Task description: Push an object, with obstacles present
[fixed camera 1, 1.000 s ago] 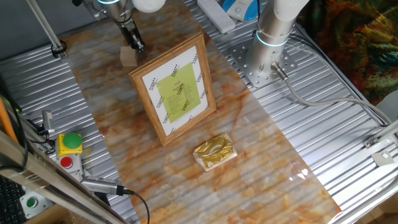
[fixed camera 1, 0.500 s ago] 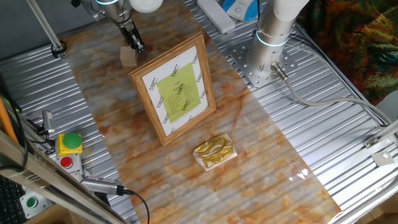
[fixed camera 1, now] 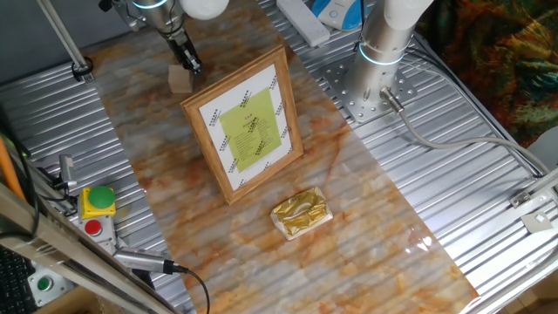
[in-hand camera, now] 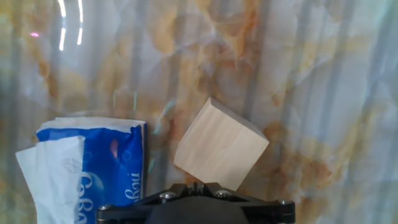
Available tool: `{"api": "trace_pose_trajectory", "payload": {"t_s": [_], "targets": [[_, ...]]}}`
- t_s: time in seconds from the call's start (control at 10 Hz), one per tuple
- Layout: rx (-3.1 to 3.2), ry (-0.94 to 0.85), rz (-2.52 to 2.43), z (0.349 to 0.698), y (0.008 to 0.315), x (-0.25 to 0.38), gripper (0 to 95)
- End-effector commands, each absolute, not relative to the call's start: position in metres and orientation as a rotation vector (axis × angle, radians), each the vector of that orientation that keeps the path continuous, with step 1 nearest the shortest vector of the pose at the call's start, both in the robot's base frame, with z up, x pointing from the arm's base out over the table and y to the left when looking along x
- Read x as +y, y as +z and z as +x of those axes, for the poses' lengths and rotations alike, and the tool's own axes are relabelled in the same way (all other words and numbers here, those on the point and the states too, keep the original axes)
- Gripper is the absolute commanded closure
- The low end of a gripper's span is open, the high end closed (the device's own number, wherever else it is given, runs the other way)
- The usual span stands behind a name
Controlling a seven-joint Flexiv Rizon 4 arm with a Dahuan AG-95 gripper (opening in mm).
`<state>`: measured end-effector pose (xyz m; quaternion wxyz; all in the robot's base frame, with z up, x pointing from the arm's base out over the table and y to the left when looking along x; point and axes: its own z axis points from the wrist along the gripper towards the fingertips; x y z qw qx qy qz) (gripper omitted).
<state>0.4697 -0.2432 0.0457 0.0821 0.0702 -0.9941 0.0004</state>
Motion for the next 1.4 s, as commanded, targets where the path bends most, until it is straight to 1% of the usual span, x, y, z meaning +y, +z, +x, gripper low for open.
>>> {"api": "trace_pose_trajectory", "payload": {"t_s": [0.1,1.4], "targets": [[-2.975,0.007,0.190,0.4688,0.0466,-0.2436,95.0],[-2.989,0.047,0.113,0.4688,0.0466,-0.2436,95.0]]}}
